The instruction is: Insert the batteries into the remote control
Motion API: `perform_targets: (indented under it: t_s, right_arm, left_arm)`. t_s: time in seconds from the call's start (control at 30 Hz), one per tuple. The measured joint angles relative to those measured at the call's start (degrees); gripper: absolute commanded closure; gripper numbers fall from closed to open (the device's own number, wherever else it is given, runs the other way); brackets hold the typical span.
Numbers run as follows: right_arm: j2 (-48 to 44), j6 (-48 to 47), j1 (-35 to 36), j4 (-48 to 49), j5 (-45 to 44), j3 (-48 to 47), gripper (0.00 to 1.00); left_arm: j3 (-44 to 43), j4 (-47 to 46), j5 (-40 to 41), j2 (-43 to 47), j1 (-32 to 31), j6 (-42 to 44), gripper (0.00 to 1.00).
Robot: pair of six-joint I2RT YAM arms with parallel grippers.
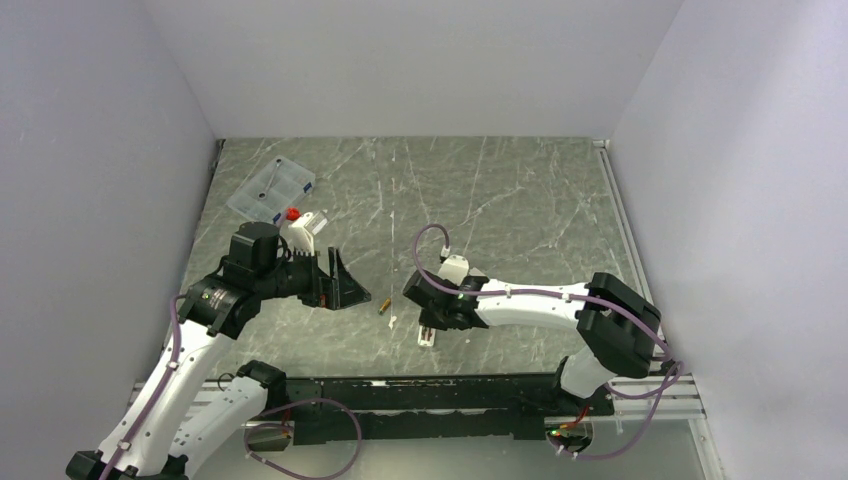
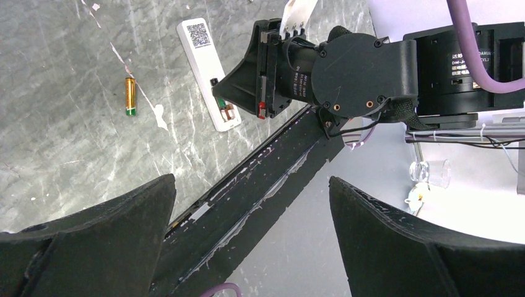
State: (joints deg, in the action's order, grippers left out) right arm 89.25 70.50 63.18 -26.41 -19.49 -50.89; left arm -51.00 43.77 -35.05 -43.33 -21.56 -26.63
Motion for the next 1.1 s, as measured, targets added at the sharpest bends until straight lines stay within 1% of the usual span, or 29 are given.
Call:
perform_targets:
  t_s: [0.1,0.33,0.67,0.97,1.1]
  right_arm:
    - [0.0,0.0,0.1,0.0,0.0,0.0,0.90]
    - [0.0,0.0,0.3,0.0,-0.1,0.0,0.82]
    - [0.0,0.0,0.4,-0.2,-0.1,0.0,0.80]
    - [-0.2,-0.4,0.8,-0.3,-0.1,0.0,0.71]
    - [-2.0,-1.0,0.8,-0.5,-0.2,0.0,0.69]
  left_arm:
    - [0.0,0.0,0.0,0.0,0.0,0.0,0.01]
    - [0.0,0.0,0.0,0.0,0.0,0.0,0.01]
    - [0.0,0.0,0.0,0.0,0.0,0.0,0.01]
    - [0.0,-0.1,0.0,0.0,0.0,0.0,0.01]
    - [0.0,-0.2,0.0,0.0,0.0,0.0,0.01]
